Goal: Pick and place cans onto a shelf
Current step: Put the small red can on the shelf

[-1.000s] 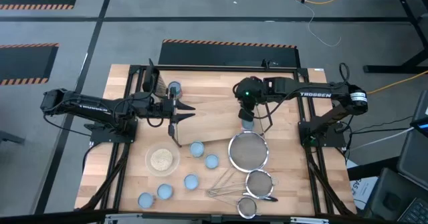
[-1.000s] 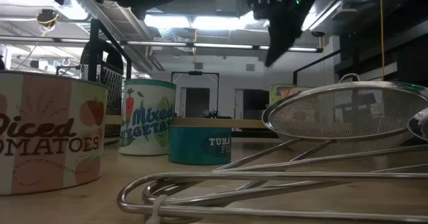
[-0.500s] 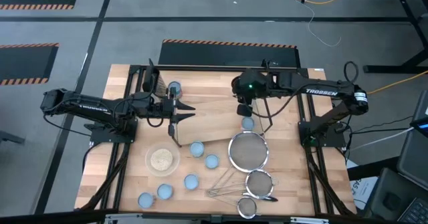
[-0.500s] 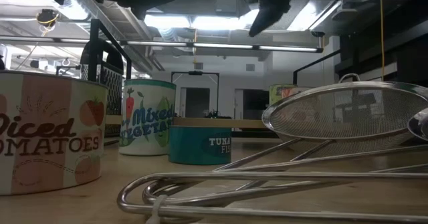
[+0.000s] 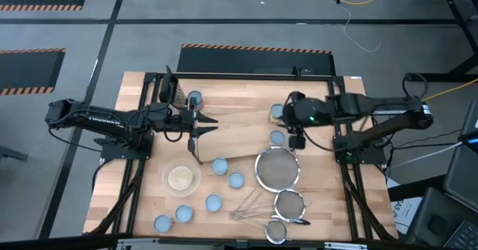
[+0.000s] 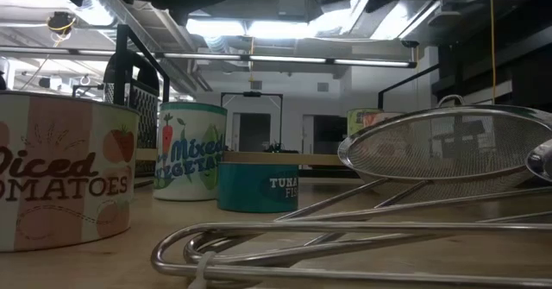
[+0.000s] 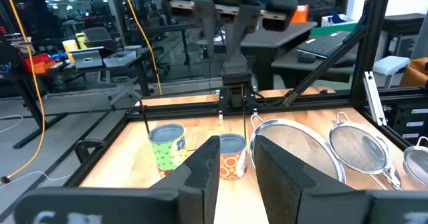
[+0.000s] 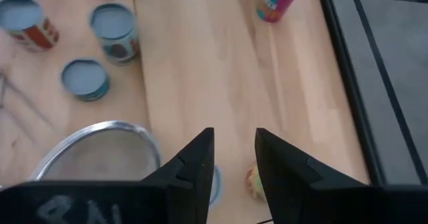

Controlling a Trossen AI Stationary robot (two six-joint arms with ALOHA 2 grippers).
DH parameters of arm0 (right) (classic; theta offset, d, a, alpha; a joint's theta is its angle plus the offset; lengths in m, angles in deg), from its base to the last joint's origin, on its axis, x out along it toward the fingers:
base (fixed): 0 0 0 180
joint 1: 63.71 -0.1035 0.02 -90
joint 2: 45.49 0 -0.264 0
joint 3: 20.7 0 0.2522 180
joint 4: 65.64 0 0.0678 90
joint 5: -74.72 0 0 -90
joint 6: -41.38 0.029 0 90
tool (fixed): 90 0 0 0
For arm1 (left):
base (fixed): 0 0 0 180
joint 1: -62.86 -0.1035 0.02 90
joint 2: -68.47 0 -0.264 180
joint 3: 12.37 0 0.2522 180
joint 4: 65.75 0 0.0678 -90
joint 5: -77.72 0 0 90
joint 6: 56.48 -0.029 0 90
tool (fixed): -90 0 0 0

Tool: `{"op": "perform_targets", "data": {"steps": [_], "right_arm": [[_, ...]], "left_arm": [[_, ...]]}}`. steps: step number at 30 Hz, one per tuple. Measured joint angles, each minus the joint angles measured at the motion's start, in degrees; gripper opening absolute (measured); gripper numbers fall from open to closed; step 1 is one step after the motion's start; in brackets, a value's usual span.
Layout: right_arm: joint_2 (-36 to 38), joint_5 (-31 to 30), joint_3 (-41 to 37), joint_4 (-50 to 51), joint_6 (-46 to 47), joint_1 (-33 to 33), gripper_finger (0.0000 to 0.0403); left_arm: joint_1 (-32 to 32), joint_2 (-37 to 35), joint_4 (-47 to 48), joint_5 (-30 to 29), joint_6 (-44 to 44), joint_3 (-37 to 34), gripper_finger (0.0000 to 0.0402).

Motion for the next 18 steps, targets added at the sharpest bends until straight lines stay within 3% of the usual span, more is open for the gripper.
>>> {"op": "perform_targets", "data": {"steps": [10,18], "right_arm": [[10.46,-0.06,-16.93,-13.50,3.43,-5.57,0.0113],[12.29,0.92,-25.48,-24.71,2.99,-6.22,0.0113]], "left_arm": [[0.01,0.00,-0.03,0.00,0.00,0.00,0.0086],[0.04,0.00,-3.40,0.06,0.34,0.00,0.0086]]}}
